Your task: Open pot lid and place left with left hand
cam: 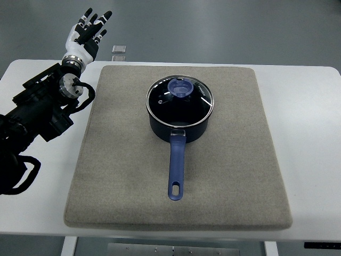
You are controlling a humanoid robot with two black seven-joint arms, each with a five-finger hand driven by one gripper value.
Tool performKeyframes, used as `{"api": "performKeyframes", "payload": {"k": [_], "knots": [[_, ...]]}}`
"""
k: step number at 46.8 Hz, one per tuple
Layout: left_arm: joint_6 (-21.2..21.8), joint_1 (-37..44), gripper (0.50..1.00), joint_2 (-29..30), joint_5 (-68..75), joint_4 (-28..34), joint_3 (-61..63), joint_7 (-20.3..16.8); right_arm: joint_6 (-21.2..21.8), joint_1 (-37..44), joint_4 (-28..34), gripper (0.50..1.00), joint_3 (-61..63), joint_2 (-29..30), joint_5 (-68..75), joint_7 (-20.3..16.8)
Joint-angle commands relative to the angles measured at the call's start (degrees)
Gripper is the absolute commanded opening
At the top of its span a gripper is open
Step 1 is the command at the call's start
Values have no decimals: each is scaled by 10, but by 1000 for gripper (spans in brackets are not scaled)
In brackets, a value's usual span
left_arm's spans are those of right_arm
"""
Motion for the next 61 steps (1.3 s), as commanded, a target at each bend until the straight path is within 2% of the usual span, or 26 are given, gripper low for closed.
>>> {"api": "performKeyframes", "payload": {"k": [1, 61], "knots": [[0, 0, 988, 0, 0, 0, 0, -1, 0, 0, 0, 917, 0, 0, 0, 0], [0, 1, 988, -2, 1, 0, 2, -1, 0, 0, 0, 917, 0, 0, 0, 0]]}}
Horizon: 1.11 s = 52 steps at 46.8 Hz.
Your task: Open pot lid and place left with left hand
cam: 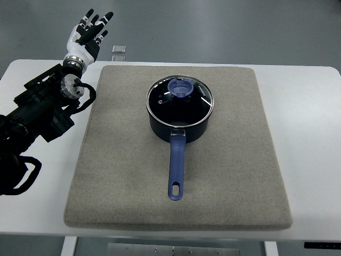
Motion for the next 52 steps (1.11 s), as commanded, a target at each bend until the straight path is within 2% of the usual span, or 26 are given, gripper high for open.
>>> {"api": "performKeyframes", "payload": {"k": [1, 29, 41, 52], "knots": [[0, 0, 988, 0, 0, 0, 0, 0, 0, 0, 0, 917, 0, 0, 0, 0], [3, 0, 988, 1, 0, 1, -1, 0, 0, 0, 0, 917, 0, 0, 0, 0], [-1, -4, 966, 6, 8, 0, 9, 0, 0, 0, 0, 917, 0, 0, 0, 0], [-18, -39, 947, 11, 199, -16, 7, 0, 0, 0, 0, 917, 0, 0, 0, 0]]}}
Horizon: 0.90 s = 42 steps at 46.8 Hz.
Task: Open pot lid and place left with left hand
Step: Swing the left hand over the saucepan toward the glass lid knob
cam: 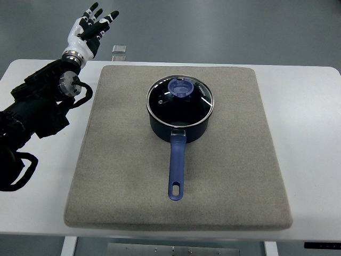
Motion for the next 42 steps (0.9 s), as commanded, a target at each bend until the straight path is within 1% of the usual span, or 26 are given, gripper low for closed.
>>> {"api": "performKeyframes", "payload": {"k": [1, 8, 16, 24, 30, 37, 42], "knots": [[-6, -22, 949, 4, 57, -21, -1, 1, 0, 0, 0, 917, 0, 0, 1, 0], [-12, -62, 949, 37, 135, -88, 7, 4, 0, 0, 0, 917, 0, 0, 0, 0], [-12, -82, 954, 62, 354, -166, 5, 3, 0, 0, 0, 917, 0, 0, 0, 0], [-20, -90, 958, 73, 525, -212, 9, -1, 0, 0, 0, 917, 0, 0, 1, 0], [-38, -98, 958, 85, 617, -243, 10, -11, 0, 0, 0, 917, 0, 0, 0, 0], [-54, -115, 958, 104, 712, -282, 22, -48, 0, 0, 0, 917, 0, 0, 0, 0], [-101, -127, 956, 118, 782, -310, 22, -78, 0, 0, 0, 917, 0, 0, 0, 0]]}}
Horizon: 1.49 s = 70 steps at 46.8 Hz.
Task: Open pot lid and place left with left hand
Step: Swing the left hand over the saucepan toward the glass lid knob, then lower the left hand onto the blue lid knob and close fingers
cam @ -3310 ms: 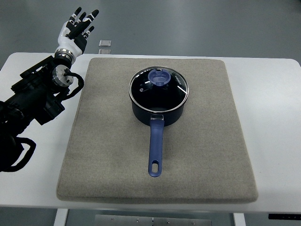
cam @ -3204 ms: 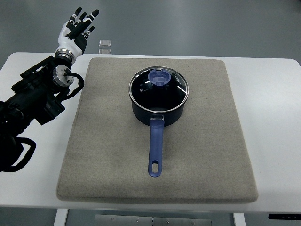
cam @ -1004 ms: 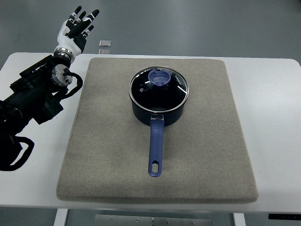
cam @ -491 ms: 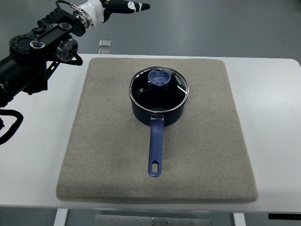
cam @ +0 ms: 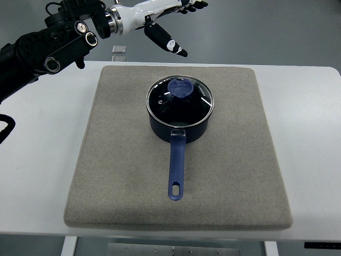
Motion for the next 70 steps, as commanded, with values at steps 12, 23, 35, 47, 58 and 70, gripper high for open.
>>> {"api": "performKeyframes", "payload": {"k": [12, 23, 35, 47, 58, 70], "knots": [[-104, -53, 945, 24, 225, -38, 1, -95, 0, 0, 0, 917, 0, 0, 0, 0], [-104, -55, 947, 23, 361, -84, 3, -95, 0, 0, 0, 917, 0, 0, 0, 0], [-104, -90, 947, 24, 367, -106, 94, -95, 0, 0, 0, 917, 0, 0, 0, 0], [-97, -83, 945, 22, 366, -98, 92, -95, 0, 0, 0, 917, 0, 0, 0, 0], [-95, -78, 943, 18, 366, -87, 91, -95, 0, 0, 0, 917, 0, 0, 0, 0], [-102, -88, 943, 16, 367, -89, 99, -95, 0, 0, 0, 917, 0, 0, 0, 0]]}}
